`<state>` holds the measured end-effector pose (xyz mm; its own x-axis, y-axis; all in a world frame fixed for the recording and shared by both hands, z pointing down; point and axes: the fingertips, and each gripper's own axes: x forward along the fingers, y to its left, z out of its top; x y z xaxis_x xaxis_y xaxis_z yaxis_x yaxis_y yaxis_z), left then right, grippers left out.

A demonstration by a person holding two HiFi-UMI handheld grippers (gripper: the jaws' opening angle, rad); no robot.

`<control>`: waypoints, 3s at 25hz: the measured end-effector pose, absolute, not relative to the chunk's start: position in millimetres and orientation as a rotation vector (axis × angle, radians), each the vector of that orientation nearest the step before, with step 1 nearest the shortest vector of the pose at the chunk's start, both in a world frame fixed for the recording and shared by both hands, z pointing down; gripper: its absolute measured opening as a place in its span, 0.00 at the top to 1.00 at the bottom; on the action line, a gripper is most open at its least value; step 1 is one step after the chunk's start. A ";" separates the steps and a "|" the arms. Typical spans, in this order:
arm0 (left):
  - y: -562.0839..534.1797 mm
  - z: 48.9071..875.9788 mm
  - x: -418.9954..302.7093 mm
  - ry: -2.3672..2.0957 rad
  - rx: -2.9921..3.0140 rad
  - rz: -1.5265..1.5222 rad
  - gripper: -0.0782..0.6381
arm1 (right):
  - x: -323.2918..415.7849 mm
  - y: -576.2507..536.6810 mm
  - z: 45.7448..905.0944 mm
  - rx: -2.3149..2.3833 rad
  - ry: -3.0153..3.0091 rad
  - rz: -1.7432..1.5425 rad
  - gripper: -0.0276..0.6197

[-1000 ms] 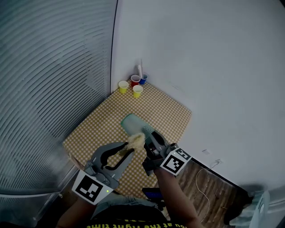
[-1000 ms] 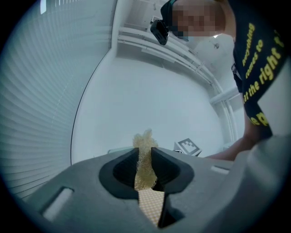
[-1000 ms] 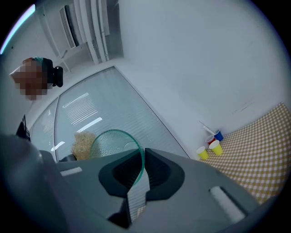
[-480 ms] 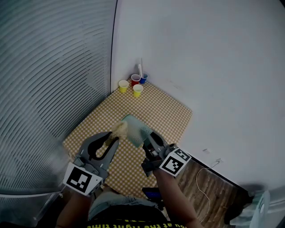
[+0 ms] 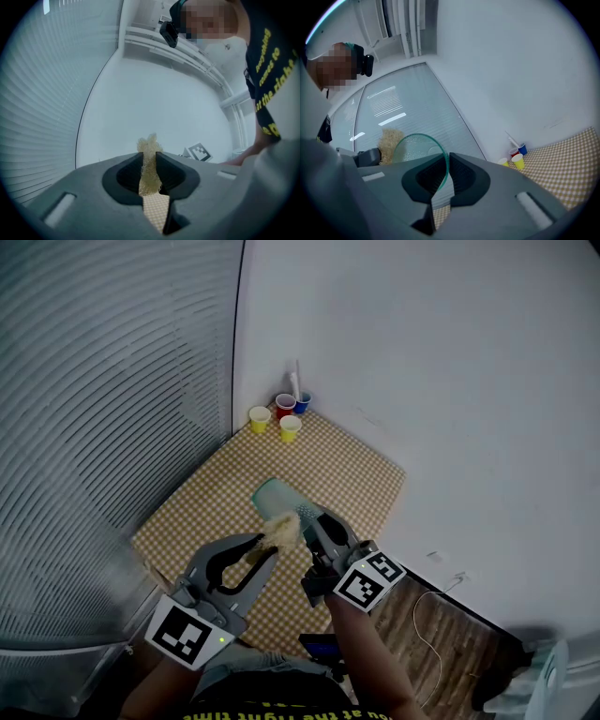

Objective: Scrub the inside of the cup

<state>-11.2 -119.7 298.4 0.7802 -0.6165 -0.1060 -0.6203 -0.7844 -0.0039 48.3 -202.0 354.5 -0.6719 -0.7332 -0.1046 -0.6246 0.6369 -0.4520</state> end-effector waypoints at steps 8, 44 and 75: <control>-126.4 300.2 -19.7 1.063 -2.914 0.099 0.77 | 47.4 -197.5 347.2 -1.142 2.647 -0.433 0.92; -141.8 305.9 -27.7 1.017 -2.934 0.112 0.77 | 49.6 -183.4 332.8 -1.363 2.887 0.127 0.92; -126.7 294.1 -10.7 0.907 -2.969 0.085 0.77 | 45.8 -178.6 326.2 -1.414 2.918 0.317 0.92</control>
<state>-10.7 -126.7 294.1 0.8281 -0.5570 -0.0629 -0.5589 -0.8290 -0.0183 45.8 -178.6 326.2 -0.6176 -0.7862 0.0203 -0.7635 0.6056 0.2244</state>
